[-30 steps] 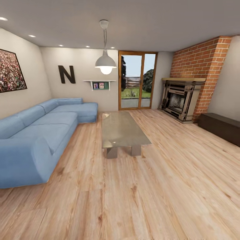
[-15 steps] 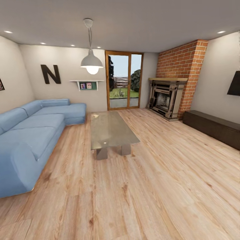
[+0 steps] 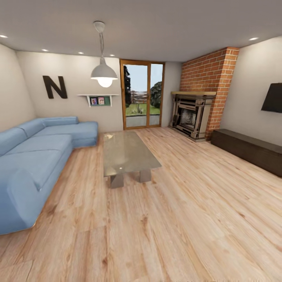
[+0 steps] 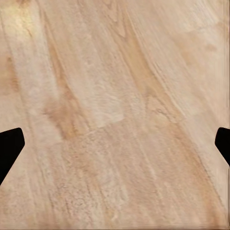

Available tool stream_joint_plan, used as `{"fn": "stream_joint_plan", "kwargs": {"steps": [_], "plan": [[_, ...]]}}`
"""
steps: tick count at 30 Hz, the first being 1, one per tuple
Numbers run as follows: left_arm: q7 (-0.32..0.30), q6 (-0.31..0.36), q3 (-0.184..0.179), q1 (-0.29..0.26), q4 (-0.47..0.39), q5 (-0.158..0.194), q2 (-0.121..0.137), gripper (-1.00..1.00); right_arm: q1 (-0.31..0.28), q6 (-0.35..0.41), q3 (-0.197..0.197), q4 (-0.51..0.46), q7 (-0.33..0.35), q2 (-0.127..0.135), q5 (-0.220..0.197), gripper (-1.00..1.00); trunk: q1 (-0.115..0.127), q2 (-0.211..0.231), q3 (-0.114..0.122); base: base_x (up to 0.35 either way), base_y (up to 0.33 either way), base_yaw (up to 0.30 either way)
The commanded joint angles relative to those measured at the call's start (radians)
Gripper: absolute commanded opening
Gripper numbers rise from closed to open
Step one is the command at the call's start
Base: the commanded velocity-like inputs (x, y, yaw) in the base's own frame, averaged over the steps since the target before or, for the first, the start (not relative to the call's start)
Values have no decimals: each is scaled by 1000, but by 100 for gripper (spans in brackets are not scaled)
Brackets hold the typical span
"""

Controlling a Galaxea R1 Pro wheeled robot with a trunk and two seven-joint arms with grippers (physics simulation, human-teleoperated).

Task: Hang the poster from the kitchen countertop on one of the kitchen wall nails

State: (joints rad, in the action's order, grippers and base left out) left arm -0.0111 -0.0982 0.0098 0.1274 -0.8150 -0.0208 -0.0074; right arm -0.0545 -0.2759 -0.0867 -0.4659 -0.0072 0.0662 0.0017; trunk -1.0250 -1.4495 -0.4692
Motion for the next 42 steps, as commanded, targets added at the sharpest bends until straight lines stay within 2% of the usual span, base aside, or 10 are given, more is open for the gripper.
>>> {"fn": "stream_joint_plan", "kwargs": {"steps": [1,6,15,42], "plan": [[-1,-2,1,1,-1,-2,0,100,-1,-3,-1,1,-1,0,0,100,0,0,-1,0,0,-269],[-1,-2,2,0,-1,-2,0,100,-1,-3,-1,1,-2,0,0,100,0,0,-1,32,-42,-248],[-1,-2,1,0,-1,-3,0,100,-1,-3,-1,1,-2,0,0,100,0,0,0,148,-229,-124],[-1,-2,-1,0,5,-5,-2,100,0,-20,-1,2,1,1,0,100,0,0,10,171,-258,-291]]}}
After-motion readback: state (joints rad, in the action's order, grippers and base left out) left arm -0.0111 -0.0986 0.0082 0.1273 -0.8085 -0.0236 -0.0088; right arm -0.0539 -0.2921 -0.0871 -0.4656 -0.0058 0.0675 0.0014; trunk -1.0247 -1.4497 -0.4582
